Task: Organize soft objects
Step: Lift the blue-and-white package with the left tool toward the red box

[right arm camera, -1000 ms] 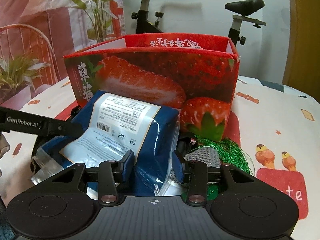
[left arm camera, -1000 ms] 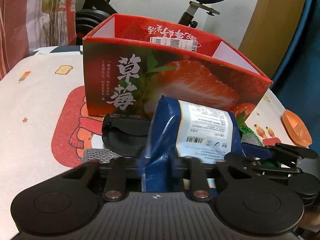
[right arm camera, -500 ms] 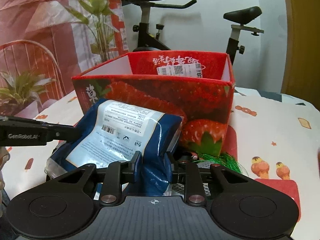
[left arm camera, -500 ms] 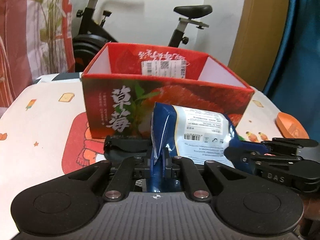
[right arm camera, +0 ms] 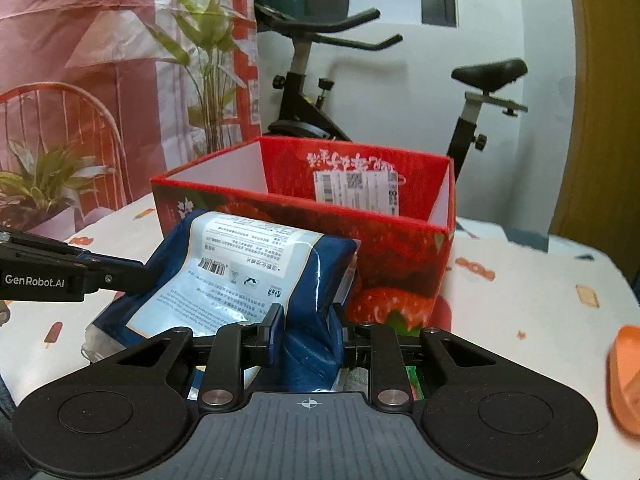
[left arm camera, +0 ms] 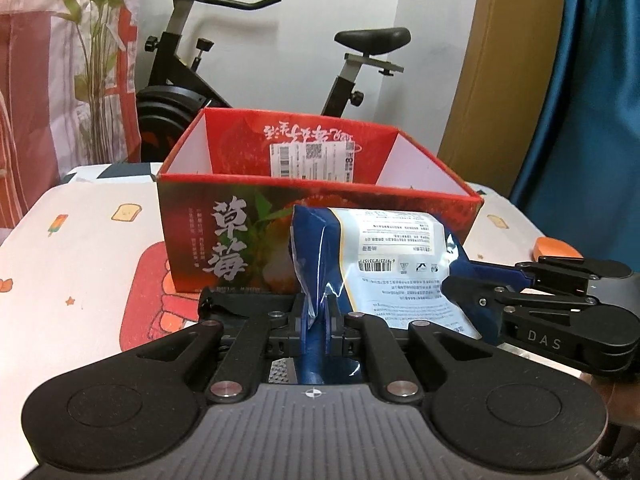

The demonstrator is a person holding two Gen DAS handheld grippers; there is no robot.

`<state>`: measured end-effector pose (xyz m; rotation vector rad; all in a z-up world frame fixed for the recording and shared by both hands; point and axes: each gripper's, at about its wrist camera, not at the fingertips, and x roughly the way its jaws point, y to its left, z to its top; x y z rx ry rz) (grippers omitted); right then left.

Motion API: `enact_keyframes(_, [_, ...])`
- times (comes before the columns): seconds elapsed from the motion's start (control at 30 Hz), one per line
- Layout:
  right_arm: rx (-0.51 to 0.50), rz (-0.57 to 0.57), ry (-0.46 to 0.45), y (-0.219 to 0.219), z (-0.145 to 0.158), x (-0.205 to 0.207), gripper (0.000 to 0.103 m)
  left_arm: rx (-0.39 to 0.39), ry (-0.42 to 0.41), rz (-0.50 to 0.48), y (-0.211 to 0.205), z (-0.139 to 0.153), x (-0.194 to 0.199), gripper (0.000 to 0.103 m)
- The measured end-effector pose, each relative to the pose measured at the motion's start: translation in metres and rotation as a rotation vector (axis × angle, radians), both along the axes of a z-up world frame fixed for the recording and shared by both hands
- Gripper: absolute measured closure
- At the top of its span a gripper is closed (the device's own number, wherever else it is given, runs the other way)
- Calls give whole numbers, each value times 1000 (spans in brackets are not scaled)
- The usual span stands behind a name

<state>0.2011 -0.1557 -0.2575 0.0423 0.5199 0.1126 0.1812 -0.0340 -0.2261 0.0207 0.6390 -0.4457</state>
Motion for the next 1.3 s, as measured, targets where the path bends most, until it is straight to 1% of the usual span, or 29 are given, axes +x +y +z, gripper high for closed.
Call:
enact_keyframes(0.2, [-24, 30, -38, 4, 13, 0, 81, -22, -14, 12, 8, 7, 0, 94])
enact_keyframes(0.3, [-43, 73, -67, 6, 27, 4, 82, -36, -42, 11, 12, 20, 5, 94])
enact_keyframes(0.4, [-39, 96, -76, 6, 42, 10, 83, -45, -66, 3, 15, 34, 11, 94])
enact_keyframes(0.5, [-28, 104, -73, 4, 53, 15, 86, -79, -60, 3, 17, 42, 15, 94])
enact_keyframes(0.6, [-11, 102, -67, 2, 58, 16, 90, -134, -10, 2, 20, 39, 16, 94])
enact_keyframes(0.67, [-23, 106, -49, 3, 54, 16, 90, -163, 44, -5, 22, 28, 16, 94])
enact_keyframes(0.7, [-19, 110, -21, 2, 49, 17, 94, -177, 73, -6, 22, 22, 17, 94])
enact_keyframes(0.77, [27, 133, 32, 3, 36, 19, 101, -223, 150, -32, 23, 7, 20, 94])
enact_keyframes(0.8, [30, 135, 51, 5, 29, 19, 101, -227, 176, -40, 21, 0, 20, 94])
enact_keyframes(0.87, [13, 141, 95, 12, 15, 21, 100, -189, 212, -40, 14, -13, 21, 94])
enact_keyframes(0.93, [26, 123, 139, 14, 4, 22, 99, -164, 226, -12, 15, -21, 23, 94])
enact_keyframes(0.97, [41, 112, 149, 13, 0, 21, 97, -164, 226, 1, 18, -21, 23, 94])
enact_keyframes(1.0, [63, 93, 155, 9, -3, 20, 91, -167, 222, 17, 22, -21, 24, 94])
enact_keyframes(1.03, [80, 76, 157, 6, -5, 19, 87, -173, 211, 30, 27, -21, 26, 93])
enact_keyframes(1.07, [97, 54, 159, 1, -7, 17, 82, -174, 199, 42, 30, -19, 28, 91])
enact_keyframes(1.1, [115, 30, 164, -2, -9, 18, 78, -169, 191, 52, 33, -18, 31, 88])
enact_keyframes(1.13, [134, 10, 172, -7, -11, 19, 76, -161, 185, 59, 34, -17, 34, 86])
enact_keyframes(1.2, [189, 1, 194, -16, -17, 24, 75, -149, 178, 64, 34, -17, 40, 78])
enact_keyframes(1.23, [223, 3, 212, -20, -21, 28, 74, -148, 180, 61, 34, -17, 44, 75])
enact_keyframes(1.3, [270, 3, 253, -24, -31, 37, 67, -138, 192, 46, 33, -19, 50, 61])
